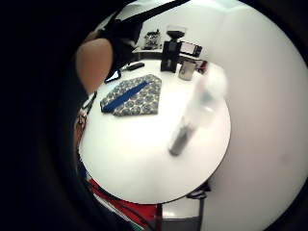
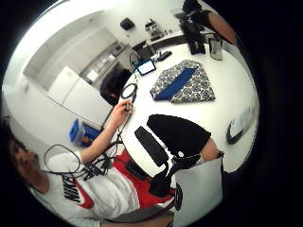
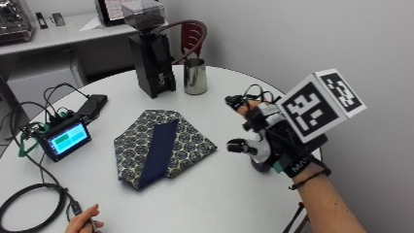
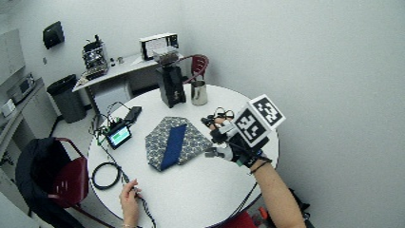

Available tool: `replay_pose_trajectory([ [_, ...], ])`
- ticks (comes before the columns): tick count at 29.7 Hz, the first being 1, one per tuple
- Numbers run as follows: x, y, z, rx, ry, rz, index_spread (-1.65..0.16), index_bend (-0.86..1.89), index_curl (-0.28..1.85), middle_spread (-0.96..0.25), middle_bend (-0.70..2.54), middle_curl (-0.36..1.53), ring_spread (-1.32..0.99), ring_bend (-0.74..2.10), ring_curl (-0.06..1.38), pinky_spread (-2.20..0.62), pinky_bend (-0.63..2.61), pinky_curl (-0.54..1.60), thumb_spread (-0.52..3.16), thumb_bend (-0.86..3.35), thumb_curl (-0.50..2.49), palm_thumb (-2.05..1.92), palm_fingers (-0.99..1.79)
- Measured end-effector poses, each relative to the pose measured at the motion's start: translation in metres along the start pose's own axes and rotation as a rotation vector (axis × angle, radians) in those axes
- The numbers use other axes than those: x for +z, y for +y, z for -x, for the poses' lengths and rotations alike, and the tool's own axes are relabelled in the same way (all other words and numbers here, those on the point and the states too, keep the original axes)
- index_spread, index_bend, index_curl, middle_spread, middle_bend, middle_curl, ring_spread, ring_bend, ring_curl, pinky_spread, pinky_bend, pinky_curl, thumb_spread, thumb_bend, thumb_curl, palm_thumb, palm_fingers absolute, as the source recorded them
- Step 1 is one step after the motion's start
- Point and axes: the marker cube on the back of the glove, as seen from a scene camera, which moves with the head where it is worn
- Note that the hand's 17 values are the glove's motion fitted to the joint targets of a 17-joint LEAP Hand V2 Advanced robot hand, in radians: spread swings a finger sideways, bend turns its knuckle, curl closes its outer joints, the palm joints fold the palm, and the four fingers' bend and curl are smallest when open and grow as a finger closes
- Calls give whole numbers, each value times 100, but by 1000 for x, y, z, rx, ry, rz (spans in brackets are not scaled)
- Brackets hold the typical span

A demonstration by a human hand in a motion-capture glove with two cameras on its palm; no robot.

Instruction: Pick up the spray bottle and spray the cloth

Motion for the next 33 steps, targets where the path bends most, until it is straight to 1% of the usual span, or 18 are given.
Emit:
replay_pose_trajectory([
  [5,-15,13,-62,128,-150,-136,-39,14,24,-5,26,35,3,30,30,23,30,33,107,-2,27,42,58],
  [7,-16,21,-85,205,-208,-172,-39,14,25,-5,26,35,3,30,31,23,29,33,107,-2,27,42,59],
  [10,-9,27,-109,324,-288,-192,-38,13,25,-5,26,35,2,32,31,23,28,33,107,-2,27,42,63],
  [13,14,25,-121,387,-418,-170,-39,9,23,-4,27,36,2,34,32,23,29,33,106,-2,27,44,64],
  [17,57,24,-130,437,-622,-105,-40,3,20,-4,27,36,1,40,34,23,33,35,106,0,28,48,60],
  [21,84,21,-132,466,-712,-62,-40,2,17,-4,26,37,0,44,36,22,40,37,105,0,30,53,60],
  [24,93,12,-128,469,-759,-51,-40,-2,13,-5,26,37,-1,50,37,20,47,38,104,0,30,56,62],
  [30,103,-5,-123,470,-848,-53,-40,-4,6,-7,35,40,-6,62,39,16,50,39,102,0,32,65,71],
  [33,103,-7,-123,472,-869,-82,-39,-7,3,-8,47,43,-8,69,41,13,47,38,104,6,35,77,80],
])
